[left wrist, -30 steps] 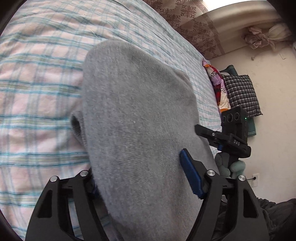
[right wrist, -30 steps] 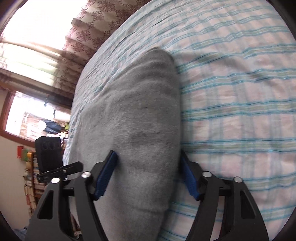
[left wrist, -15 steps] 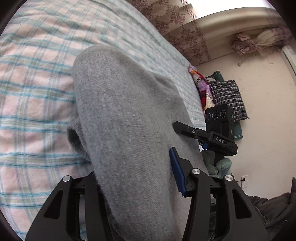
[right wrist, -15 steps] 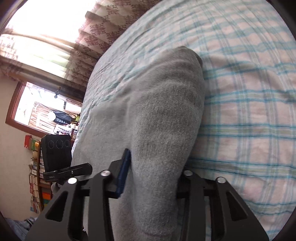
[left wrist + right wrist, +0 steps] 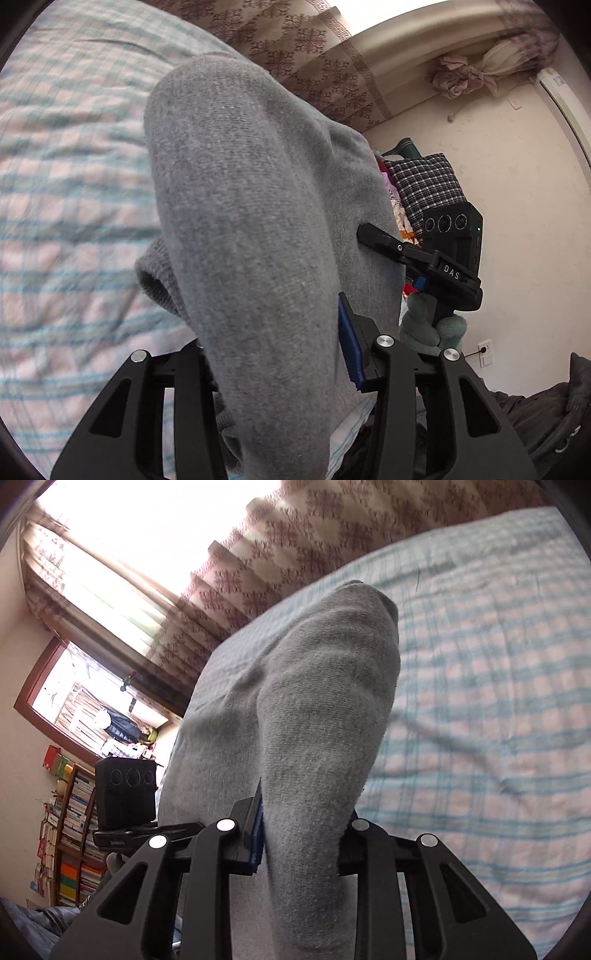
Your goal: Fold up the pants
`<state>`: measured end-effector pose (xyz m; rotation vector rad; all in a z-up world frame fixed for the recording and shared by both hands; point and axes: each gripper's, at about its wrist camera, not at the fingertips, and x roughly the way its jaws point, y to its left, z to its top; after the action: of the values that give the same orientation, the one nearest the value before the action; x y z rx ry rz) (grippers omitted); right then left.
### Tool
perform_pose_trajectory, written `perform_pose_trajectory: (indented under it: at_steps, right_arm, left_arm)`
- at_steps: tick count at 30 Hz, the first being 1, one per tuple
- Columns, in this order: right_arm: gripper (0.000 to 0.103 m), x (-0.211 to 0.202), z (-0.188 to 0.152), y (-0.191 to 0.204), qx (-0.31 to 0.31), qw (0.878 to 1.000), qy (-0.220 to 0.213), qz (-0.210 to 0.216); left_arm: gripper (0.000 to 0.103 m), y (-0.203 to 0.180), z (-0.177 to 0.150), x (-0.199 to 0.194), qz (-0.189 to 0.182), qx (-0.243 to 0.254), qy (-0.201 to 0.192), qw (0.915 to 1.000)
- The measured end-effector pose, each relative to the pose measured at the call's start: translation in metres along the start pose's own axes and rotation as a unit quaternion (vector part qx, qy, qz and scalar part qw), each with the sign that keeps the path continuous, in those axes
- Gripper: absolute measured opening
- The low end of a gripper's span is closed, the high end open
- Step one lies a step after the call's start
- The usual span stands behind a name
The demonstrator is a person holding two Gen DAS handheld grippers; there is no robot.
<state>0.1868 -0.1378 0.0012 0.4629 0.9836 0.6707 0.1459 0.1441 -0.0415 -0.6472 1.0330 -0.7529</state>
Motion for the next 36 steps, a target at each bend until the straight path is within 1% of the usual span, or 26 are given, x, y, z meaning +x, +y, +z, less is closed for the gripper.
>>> perform_pose_trajectory:
  at_steps: [4, 9, 14, 17, 22, 27, 28, 30, 36]
  right_arm:
    - [0.025, -0.027, 0.023, -0.019, 0.011, 0.999, -0.031, -0.012]
    - [0.025, -0.065, 0.052, -0.051, 0.026, 0.997, -0.07, -0.024]
    - [0.025, -0.085, 0.078, -0.088, 0.04, 0.994, -0.088, -0.044]
    - [0.025, -0.088, 0.091, -0.115, 0.053, 0.993, -0.09, -0.05]
    - [0.025, -0.086, 0.111, -0.16, 0.085, 0.992, -0.084, -0.049]
    - [0.025, -0.077, 0.121, -0.196, 0.111, 0.989, -0.077, -0.059]
    - [0.025, -0.075, 0.122, -0.204, 0.116, 0.989, -0.075, -0.062]
    - [0.025, -0.072, 0.122, -0.219, 0.124, 0.987, -0.07, -0.068]
    - [0.025, -0.062, 0.118, -0.246, 0.146, 0.984, -0.059, -0.083]
  left_arm:
    - [0.044, -0.021, 0.028, 0.028, -0.012, 0.015, -0.005, 0.9998]
    - [0.044, -0.048, 0.067, 0.074, -0.022, 0.04, 0.009, 0.9989]
    - [0.044, -0.066, 0.101, 0.119, -0.024, 0.051, 0.022, 0.9982]
    - [0.044, -0.068, 0.12, 0.148, -0.021, 0.054, 0.033, 0.9978]
    - [0.044, -0.07, 0.149, 0.19, -0.015, 0.051, 0.05, 0.9973]
    - [0.044, -0.06, 0.17, 0.231, -0.007, 0.044, 0.07, 0.9965]
    - [0.044, -0.065, 0.174, 0.243, -0.004, 0.043, 0.073, 0.9964]
    - [0.044, -0.06, 0.179, 0.258, 0.002, 0.039, 0.081, 0.9959]
    - [0.044, -0.047, 0.189, 0.285, 0.017, 0.026, 0.088, 0.9957]
